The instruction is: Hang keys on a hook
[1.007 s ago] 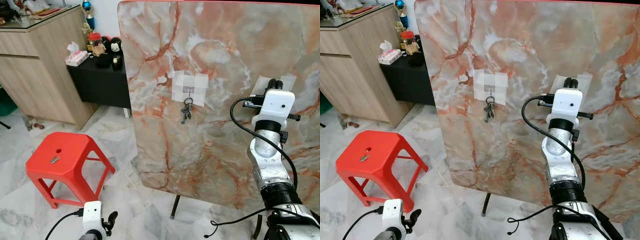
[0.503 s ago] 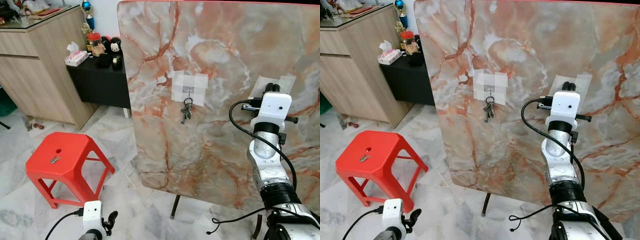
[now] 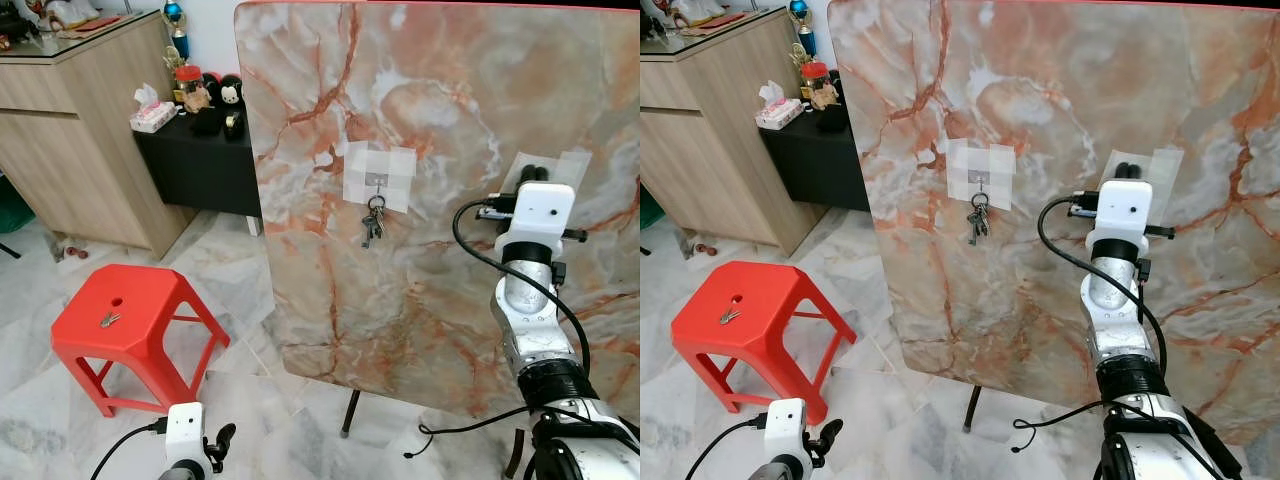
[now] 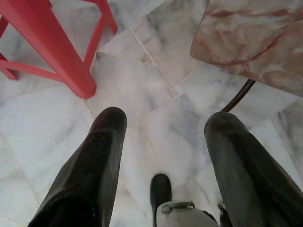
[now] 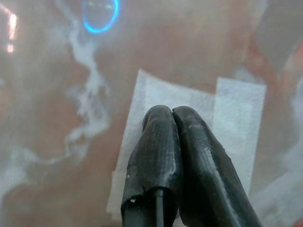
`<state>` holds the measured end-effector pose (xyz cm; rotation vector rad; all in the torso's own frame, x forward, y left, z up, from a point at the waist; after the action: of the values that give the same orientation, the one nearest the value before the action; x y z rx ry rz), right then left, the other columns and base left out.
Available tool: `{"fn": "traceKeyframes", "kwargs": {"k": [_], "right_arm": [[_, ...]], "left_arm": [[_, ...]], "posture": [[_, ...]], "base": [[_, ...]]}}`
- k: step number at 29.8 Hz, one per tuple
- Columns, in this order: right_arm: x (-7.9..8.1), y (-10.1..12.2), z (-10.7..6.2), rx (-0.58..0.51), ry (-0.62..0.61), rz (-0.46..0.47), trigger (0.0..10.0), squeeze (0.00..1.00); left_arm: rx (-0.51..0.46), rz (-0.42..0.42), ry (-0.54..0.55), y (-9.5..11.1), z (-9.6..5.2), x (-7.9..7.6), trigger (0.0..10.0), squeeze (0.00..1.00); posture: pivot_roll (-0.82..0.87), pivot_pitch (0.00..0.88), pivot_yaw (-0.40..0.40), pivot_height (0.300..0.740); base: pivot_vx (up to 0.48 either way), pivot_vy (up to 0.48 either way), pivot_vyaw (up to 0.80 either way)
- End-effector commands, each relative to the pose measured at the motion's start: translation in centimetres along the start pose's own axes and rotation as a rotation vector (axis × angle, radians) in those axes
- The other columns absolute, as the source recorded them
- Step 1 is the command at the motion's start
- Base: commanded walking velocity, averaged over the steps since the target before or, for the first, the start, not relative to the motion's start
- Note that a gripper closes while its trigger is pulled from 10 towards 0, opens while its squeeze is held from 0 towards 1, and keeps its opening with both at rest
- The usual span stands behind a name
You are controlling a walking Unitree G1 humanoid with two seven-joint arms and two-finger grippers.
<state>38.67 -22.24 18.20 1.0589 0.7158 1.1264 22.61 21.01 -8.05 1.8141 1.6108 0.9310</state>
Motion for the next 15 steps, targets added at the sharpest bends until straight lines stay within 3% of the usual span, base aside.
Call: {"fn": "traceKeyframes", "kwargs": {"k": [1,10,15], "right_arm": [[0.4,0.9,0.6,-0.033,0.008,0.015,10.0,0.0],[0.1,1.0,0.8,-0.042,0.004,0.011,10.0,0.0],[-0.1,2.4,1.1,-0.112,-0.011,0.035,10.0,0.0]], "left_arm": [[0.016,0.002,0.01,-0.3,-0.1,0.4,10.0,0.0],[0.019,0.004,0.012,-0.3,-0.1,0.4,10.0,0.0],[0.019,0.006,0.011,-0.3,0.0,0.4,10.0,0.0]], "posture": [[0.02,0.0,0.009,0.74],[0.02,0.0,0.011,0.74],[0.02,0.0,0.011,0.74]], "base": [[0.0,0.0,0.0],[0.0,0.0,0.0],[0.0,0.0,0.0]]}}
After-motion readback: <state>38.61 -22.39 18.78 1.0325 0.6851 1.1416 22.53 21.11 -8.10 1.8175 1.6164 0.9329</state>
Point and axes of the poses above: a point about 5 cm out from each wrist's last joint towards the gripper, its own z axis pointing out of the wrist towards the gripper, its own y axis along the axis of the wrist's last joint, x = y × z, the point moved 3 cm from there along z, pointing out of the wrist towards the gripper, and after that the axes turned 14 degrees about z, right-handed, at the moved point
